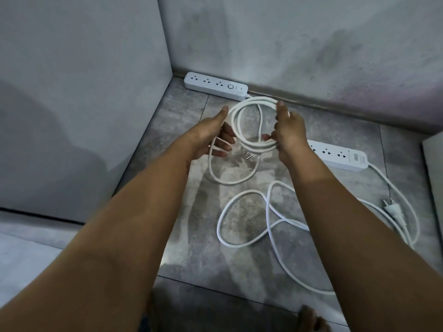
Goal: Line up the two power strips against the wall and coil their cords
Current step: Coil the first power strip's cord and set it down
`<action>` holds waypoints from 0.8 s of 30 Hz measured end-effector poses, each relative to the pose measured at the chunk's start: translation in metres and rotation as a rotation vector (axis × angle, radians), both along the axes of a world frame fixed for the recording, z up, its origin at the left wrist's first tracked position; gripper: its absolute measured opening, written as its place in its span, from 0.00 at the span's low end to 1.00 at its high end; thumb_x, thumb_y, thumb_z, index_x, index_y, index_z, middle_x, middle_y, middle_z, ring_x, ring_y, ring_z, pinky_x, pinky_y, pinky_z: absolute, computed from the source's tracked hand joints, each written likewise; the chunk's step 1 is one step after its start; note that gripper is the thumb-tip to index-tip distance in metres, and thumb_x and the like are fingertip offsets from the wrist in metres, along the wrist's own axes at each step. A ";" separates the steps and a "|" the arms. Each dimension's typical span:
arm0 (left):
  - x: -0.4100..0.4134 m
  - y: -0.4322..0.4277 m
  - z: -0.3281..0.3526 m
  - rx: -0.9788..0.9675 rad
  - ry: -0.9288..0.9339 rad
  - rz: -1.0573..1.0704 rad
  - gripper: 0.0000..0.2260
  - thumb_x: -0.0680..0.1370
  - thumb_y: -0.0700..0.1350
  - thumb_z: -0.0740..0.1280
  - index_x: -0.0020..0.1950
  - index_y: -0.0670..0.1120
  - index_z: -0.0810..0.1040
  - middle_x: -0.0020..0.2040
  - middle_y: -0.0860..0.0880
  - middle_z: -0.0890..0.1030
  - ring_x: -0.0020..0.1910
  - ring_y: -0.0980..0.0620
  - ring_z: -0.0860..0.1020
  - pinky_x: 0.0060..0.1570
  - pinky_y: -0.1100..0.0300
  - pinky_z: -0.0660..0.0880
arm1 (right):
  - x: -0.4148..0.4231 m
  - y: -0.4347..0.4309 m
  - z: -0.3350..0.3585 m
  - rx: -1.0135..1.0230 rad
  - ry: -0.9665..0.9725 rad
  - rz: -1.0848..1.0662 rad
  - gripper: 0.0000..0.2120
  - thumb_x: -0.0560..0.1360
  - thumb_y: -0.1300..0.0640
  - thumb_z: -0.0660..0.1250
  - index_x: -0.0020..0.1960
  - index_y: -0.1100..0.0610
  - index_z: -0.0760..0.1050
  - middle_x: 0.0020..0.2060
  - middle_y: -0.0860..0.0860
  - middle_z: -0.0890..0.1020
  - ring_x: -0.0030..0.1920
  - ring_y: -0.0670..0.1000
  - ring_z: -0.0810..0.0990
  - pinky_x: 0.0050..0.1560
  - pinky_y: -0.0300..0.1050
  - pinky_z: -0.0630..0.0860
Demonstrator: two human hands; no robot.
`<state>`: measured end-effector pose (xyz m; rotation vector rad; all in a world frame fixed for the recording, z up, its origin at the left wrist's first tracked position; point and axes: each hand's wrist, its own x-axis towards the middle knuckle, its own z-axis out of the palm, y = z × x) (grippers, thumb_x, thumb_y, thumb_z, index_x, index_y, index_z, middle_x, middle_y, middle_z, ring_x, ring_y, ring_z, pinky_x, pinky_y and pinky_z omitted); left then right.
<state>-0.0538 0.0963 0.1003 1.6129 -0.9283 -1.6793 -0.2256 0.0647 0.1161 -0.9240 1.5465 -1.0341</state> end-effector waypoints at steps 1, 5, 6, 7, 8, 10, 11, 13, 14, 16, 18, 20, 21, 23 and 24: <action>-0.001 0.001 -0.002 0.009 0.045 0.001 0.28 0.81 0.64 0.52 0.45 0.42 0.78 0.36 0.46 0.81 0.34 0.49 0.79 0.43 0.52 0.80 | -0.002 -0.003 -0.001 0.004 -0.028 -0.036 0.14 0.82 0.47 0.59 0.42 0.55 0.70 0.35 0.50 0.69 0.21 0.46 0.71 0.27 0.43 0.75; -0.008 -0.005 -0.001 -0.017 0.156 0.138 0.24 0.82 0.61 0.54 0.46 0.42 0.77 0.38 0.46 0.80 0.35 0.50 0.77 0.38 0.58 0.77 | 0.002 -0.006 -0.008 0.043 -0.155 -0.091 0.14 0.83 0.47 0.54 0.53 0.59 0.68 0.34 0.50 0.65 0.25 0.46 0.69 0.30 0.43 0.77; -0.010 -0.008 0.000 -0.030 0.148 0.164 0.23 0.82 0.60 0.55 0.48 0.43 0.78 0.40 0.46 0.80 0.37 0.50 0.77 0.40 0.59 0.77 | 0.004 -0.004 -0.009 0.053 -0.182 -0.090 0.15 0.83 0.47 0.53 0.54 0.59 0.68 0.33 0.50 0.64 0.22 0.45 0.69 0.33 0.45 0.78; -0.011 -0.011 0.001 -0.039 0.145 0.182 0.22 0.83 0.59 0.54 0.50 0.43 0.78 0.43 0.47 0.81 0.39 0.50 0.78 0.43 0.59 0.76 | 0.007 -0.002 -0.011 0.057 -0.215 -0.087 0.15 0.84 0.48 0.52 0.55 0.60 0.67 0.33 0.51 0.65 0.19 0.45 0.70 0.37 0.49 0.79; -0.012 -0.012 0.003 -0.041 0.160 0.205 0.21 0.83 0.57 0.54 0.51 0.44 0.79 0.45 0.46 0.82 0.41 0.50 0.79 0.46 0.58 0.76 | 0.010 0.001 -0.011 0.059 -0.250 -0.087 0.15 0.84 0.48 0.51 0.54 0.60 0.67 0.32 0.51 0.66 0.18 0.45 0.71 0.39 0.50 0.79; -0.016 -0.014 0.006 -0.030 0.244 0.276 0.19 0.84 0.54 0.54 0.52 0.43 0.78 0.43 0.46 0.82 0.40 0.49 0.80 0.46 0.57 0.77 | 0.015 0.006 -0.012 0.064 -0.317 -0.097 0.15 0.84 0.49 0.50 0.49 0.59 0.67 0.29 0.51 0.67 0.18 0.48 0.71 0.36 0.49 0.75; -0.019 -0.015 0.007 -0.021 0.295 0.310 0.18 0.84 0.53 0.54 0.52 0.43 0.78 0.40 0.46 0.80 0.36 0.49 0.80 0.42 0.57 0.78 | 0.017 0.008 -0.012 0.069 -0.346 -0.097 0.15 0.84 0.50 0.50 0.47 0.59 0.66 0.28 0.51 0.67 0.20 0.49 0.71 0.34 0.48 0.74; -0.023 -0.016 0.010 -0.005 0.366 0.364 0.17 0.85 0.51 0.52 0.52 0.42 0.77 0.34 0.48 0.73 0.29 0.51 0.73 0.33 0.60 0.73 | 0.019 0.011 -0.010 0.084 -0.405 -0.078 0.15 0.84 0.52 0.50 0.44 0.59 0.66 0.29 0.52 0.67 0.23 0.52 0.70 0.33 0.47 0.74; -0.024 -0.017 0.011 -0.001 0.375 0.383 0.17 0.85 0.50 0.51 0.53 0.42 0.77 0.33 0.49 0.70 0.27 0.52 0.69 0.30 0.61 0.70 | 0.019 0.012 -0.009 0.091 -0.433 -0.062 0.15 0.84 0.54 0.51 0.42 0.59 0.66 0.29 0.53 0.68 0.24 0.52 0.70 0.34 0.47 0.74; -0.023 -0.019 0.010 -0.013 0.329 0.365 0.17 0.85 0.48 0.51 0.53 0.43 0.77 0.32 0.50 0.68 0.27 0.54 0.65 0.29 0.62 0.65 | 0.017 0.012 -0.006 0.107 -0.426 -0.014 0.13 0.82 0.55 0.56 0.41 0.60 0.68 0.28 0.53 0.69 0.23 0.52 0.70 0.35 0.47 0.76; -0.020 -0.018 0.011 -0.032 0.249 0.279 0.17 0.84 0.47 0.51 0.55 0.43 0.78 0.31 0.50 0.67 0.27 0.54 0.64 0.29 0.61 0.64 | 0.014 0.011 -0.002 0.118 -0.326 0.040 0.13 0.80 0.52 0.61 0.42 0.60 0.71 0.28 0.52 0.71 0.23 0.51 0.71 0.36 0.48 0.77; -0.018 -0.016 0.012 -0.041 0.206 0.166 0.16 0.84 0.48 0.52 0.55 0.45 0.78 0.31 0.51 0.68 0.27 0.54 0.64 0.31 0.61 0.64 | 0.008 0.008 0.001 0.123 -0.209 0.086 0.15 0.78 0.48 0.64 0.45 0.61 0.75 0.29 0.52 0.72 0.22 0.49 0.71 0.35 0.46 0.78; -0.018 -0.015 0.012 -0.041 0.196 0.117 0.15 0.84 0.48 0.52 0.53 0.46 0.78 0.32 0.51 0.68 0.27 0.54 0.65 0.31 0.60 0.64 | 0.006 0.007 0.002 0.131 -0.151 0.113 0.16 0.77 0.47 0.64 0.46 0.61 0.76 0.30 0.51 0.72 0.22 0.48 0.71 0.33 0.45 0.78; -0.019 -0.014 0.012 -0.041 0.179 0.084 0.14 0.84 0.49 0.54 0.51 0.46 0.78 0.33 0.50 0.70 0.29 0.53 0.67 0.33 0.59 0.67 | 0.001 0.004 0.003 0.150 -0.074 0.174 0.16 0.78 0.45 0.65 0.44 0.59 0.77 0.31 0.51 0.71 0.23 0.48 0.69 0.31 0.43 0.76; -0.019 -0.014 0.012 -0.043 0.173 0.098 0.14 0.84 0.49 0.55 0.52 0.45 0.78 0.35 0.49 0.72 0.30 0.53 0.69 0.34 0.59 0.69 | 0.000 0.003 0.003 0.146 -0.065 0.185 0.16 0.78 0.46 0.65 0.42 0.58 0.76 0.31 0.51 0.70 0.23 0.47 0.67 0.31 0.43 0.74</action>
